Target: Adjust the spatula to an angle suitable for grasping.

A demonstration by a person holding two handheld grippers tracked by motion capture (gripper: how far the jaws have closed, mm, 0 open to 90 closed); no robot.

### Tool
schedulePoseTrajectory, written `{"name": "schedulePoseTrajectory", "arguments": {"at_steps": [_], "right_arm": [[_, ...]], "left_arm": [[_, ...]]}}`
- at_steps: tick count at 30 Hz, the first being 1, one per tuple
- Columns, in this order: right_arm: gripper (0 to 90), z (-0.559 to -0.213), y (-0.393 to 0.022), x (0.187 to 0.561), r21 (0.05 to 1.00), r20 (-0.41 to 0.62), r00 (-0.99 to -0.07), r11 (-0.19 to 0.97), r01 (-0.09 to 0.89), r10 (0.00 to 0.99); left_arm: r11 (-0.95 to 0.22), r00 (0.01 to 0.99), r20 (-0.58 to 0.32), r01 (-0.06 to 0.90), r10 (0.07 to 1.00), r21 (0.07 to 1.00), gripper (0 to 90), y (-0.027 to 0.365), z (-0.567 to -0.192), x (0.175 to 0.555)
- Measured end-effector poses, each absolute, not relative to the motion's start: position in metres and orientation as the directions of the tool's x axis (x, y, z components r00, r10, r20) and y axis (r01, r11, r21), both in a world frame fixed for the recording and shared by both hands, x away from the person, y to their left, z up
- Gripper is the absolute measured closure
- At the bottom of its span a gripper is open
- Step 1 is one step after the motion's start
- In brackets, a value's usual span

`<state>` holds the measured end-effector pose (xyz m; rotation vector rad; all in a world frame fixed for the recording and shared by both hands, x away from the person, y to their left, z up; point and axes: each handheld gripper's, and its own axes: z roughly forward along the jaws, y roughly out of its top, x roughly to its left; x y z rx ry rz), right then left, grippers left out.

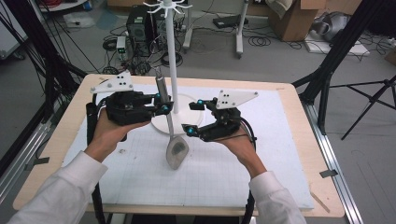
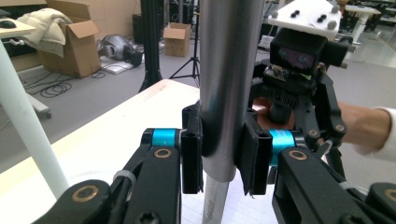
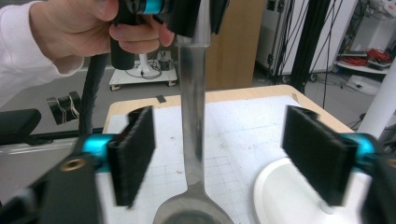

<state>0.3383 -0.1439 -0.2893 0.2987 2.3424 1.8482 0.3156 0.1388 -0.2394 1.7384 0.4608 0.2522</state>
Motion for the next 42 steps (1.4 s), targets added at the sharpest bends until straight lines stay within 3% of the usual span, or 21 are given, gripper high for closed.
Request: {"name": "schedulePoseTrajectory", "arguments": {"at_steps": [23,42], "right_arm": [[19.2,-0.246,-0.153,0.338,0.987,0.018,-0.976,0.150,0.052,0.218],[16.1,-0.219,-0.144,0.336,0.988,0.010,-0.985,0.153,0.037,0.173]], "left_arm": [[-0.201,0.944,-0.064,0.135,0.323,0.970,73.0,0.129,-0.235,0.314],[-0.223,0.955,-0.063,0.131,0.289,0.966,73.0,0.120,-0.237,0.314]]}}
